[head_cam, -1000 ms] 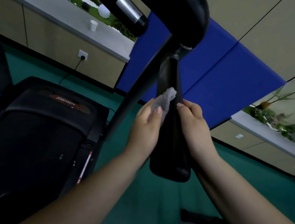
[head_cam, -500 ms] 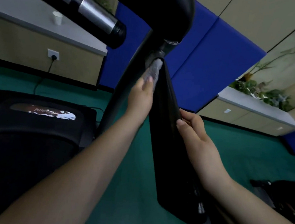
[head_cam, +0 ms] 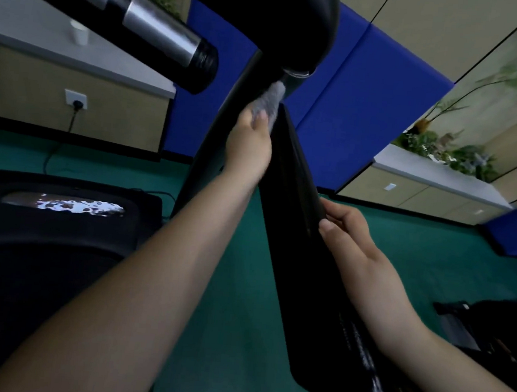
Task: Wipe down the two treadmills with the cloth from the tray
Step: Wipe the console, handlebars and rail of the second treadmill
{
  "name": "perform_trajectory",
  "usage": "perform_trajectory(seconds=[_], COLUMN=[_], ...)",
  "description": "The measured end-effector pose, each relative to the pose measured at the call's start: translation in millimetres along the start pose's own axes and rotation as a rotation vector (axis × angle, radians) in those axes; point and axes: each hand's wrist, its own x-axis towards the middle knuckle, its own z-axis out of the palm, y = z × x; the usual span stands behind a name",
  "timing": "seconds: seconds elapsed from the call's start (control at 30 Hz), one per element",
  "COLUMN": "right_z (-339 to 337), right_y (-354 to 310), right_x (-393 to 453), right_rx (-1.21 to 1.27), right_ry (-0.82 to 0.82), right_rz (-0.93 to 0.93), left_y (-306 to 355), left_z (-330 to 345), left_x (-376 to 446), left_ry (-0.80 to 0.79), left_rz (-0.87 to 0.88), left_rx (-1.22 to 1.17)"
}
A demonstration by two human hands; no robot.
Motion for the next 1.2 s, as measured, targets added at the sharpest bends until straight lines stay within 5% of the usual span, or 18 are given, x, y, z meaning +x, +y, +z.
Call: perform_trajectory(seconds=[0.3,0.6,1.2], right_z=[0.9,-1.4,-8.2], right_y=[1.5,1.9,15.0], right_x=[0.1,0.3,5.6], right_rx=[0.016,0.036,0.004], right_ry=[-0.005,-0.026,-0.119], right_rz=[0.003,0.002,-0.124], left_y=[-29.5,-14.6,-30.9], left_z=[-4.4,-3.3,-7.7], left_x=[-82.6,-18.3,-224.8], left_ry=[-0.012,-0.042,-0.049], left_rz=[-0.122,-0.086,-0.158], left_rx=[-0.157,-0.078,-0.528])
